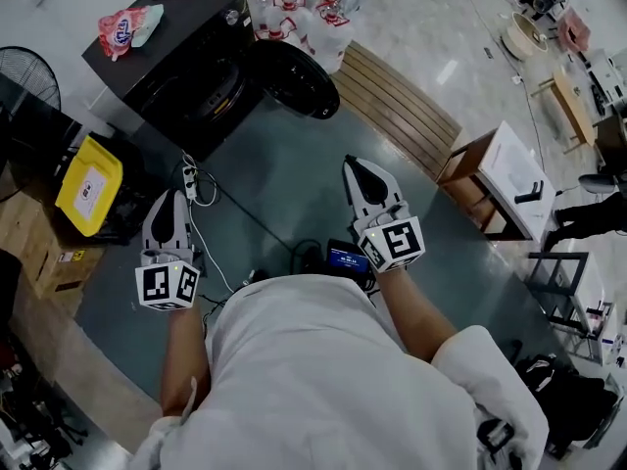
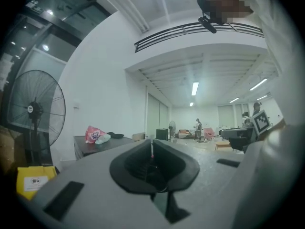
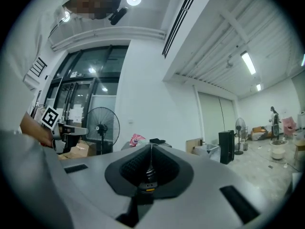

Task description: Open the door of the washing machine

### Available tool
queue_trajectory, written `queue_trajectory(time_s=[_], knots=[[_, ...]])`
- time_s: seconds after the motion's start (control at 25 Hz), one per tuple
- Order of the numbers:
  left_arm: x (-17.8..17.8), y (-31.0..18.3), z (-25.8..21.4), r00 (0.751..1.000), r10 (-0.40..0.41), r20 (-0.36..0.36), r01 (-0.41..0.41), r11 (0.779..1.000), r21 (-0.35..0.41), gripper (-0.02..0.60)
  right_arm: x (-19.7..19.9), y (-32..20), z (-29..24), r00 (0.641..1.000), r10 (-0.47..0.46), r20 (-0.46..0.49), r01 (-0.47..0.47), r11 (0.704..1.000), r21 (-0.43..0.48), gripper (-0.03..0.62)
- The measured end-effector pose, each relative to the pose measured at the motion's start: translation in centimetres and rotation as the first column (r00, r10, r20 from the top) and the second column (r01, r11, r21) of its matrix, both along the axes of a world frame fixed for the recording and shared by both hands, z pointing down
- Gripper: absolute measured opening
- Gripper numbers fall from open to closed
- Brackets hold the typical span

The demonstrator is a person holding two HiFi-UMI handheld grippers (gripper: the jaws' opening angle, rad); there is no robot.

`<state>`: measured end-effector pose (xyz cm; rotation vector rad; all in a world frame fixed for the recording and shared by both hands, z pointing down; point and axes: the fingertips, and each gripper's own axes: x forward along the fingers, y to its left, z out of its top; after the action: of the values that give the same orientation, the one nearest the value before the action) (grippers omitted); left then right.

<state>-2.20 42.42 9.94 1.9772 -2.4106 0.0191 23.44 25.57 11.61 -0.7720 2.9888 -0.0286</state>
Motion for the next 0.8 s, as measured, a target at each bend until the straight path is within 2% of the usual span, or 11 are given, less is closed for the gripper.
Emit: queue_trajectory(time_s=[0.12,0.32,0.52,0.68,0.8], knots=[[-1.2,1.7,0.3,1.0,0.012,0.001,-0.012,1.0,-0.014,0.02,-2.1,2.4,-0.2,1.0,-0.007,-0.02,0.007,1.0,-0.014,0.032],[-3.1,5.5,1.2,0.999,0.03,0.027,-0.028,0.999,-0.039,0.02,-5.0,6.7,-1.2,0.999,0.001,-0.033,0.0,1.0,0.013,0.032],[-4.3,8.4,3.0,0.999,0.045,-0.02,-0.046,0.997,-0.058,0.02,-5.7,9.8,-0.4,0.997,0.033,-0.064,-0.034,0.999,-0.009,0.032],[-3.8,9.2,5.2,0.993,0.09,-0.079,-0.097,0.992,-0.084,0.02,-5.3,11.2,0.5,0.993,0.072,-0.093,-0.074,0.997,-0.017,0.032],[-2.9,9.0,5.2,0.989,0.112,-0.099,-0.119,0.99,-0.074,0.02,-5.0,12.0,0.4,0.994,0.062,-0.09,-0.063,0.998,-0.005,0.032]])
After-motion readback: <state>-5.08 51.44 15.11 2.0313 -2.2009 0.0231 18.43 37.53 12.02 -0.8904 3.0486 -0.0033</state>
